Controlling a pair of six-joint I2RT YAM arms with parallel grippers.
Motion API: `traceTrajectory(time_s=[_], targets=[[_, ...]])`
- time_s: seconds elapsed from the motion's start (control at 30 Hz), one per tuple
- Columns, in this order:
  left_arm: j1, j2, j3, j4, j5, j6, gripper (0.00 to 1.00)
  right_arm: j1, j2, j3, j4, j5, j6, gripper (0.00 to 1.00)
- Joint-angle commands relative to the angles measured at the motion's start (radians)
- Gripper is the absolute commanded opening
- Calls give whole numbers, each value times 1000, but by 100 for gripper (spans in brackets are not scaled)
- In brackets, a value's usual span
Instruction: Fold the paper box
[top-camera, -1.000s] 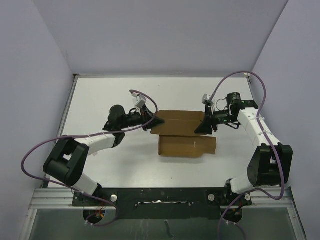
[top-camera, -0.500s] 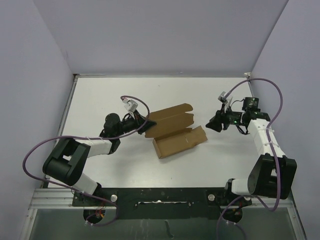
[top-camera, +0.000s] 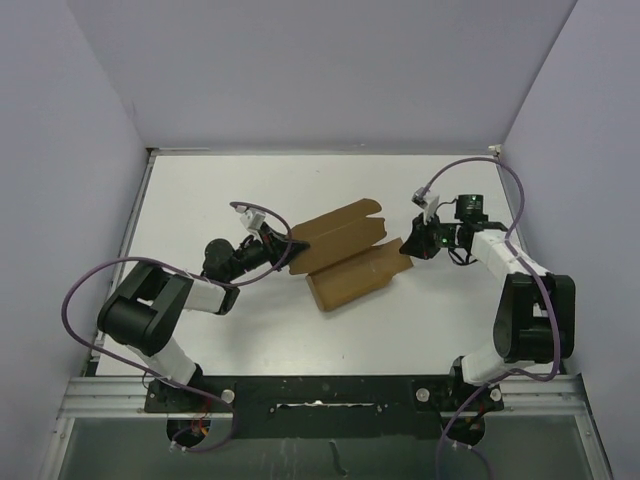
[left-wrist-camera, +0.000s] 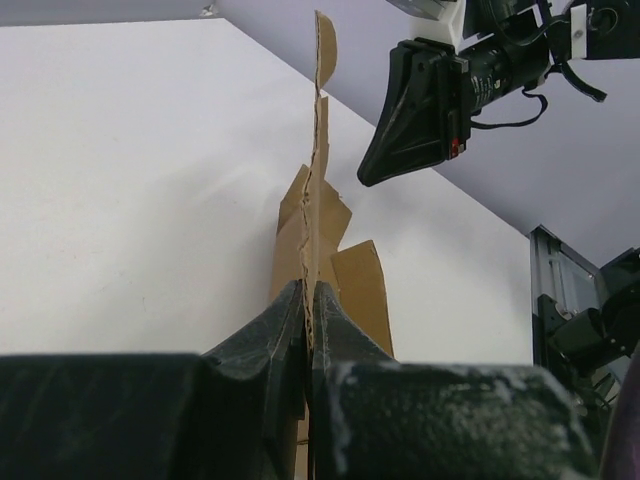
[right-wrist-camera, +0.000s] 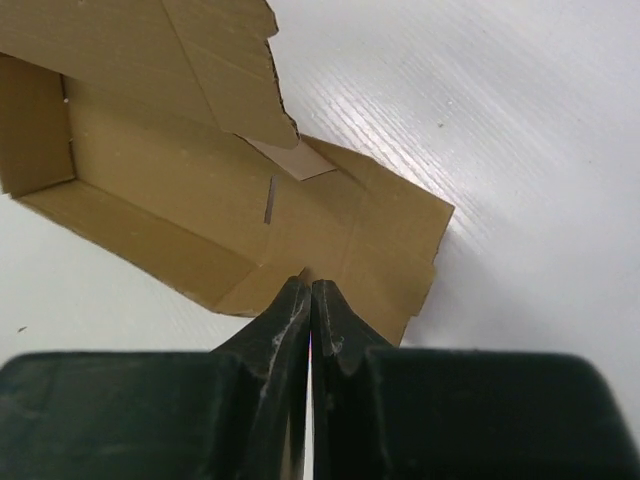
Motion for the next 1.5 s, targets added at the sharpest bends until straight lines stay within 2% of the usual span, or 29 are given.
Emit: traceTrajectory(time_s=[0.0, 0.17, 0.3, 0.4, 0.6, 0.97, 1.47], targets=[[8, 49, 24, 185, 18, -85, 0, 27, -20, -23, 128, 86, 40, 0], [4, 60, 36, 183, 27, -124, 0, 65, -35, -63, 224, 196, 70, 0], [1, 68, 23, 181, 24, -122, 0, 75, -41, -95, 330, 309, 193, 0], [-4, 72, 20, 185, 19, -133, 0, 82, -65, -133, 431, 330, 297, 0], [-19, 70, 25, 185, 18, -128, 0, 95, -54, -173, 525, 234, 382, 0], [-24, 61, 37, 160, 5, -101, 0, 98, -39, -194, 535, 79, 401, 0], [-23, 70, 74, 117, -16, -72, 0, 115, -22, -238, 546, -2, 428, 0]])
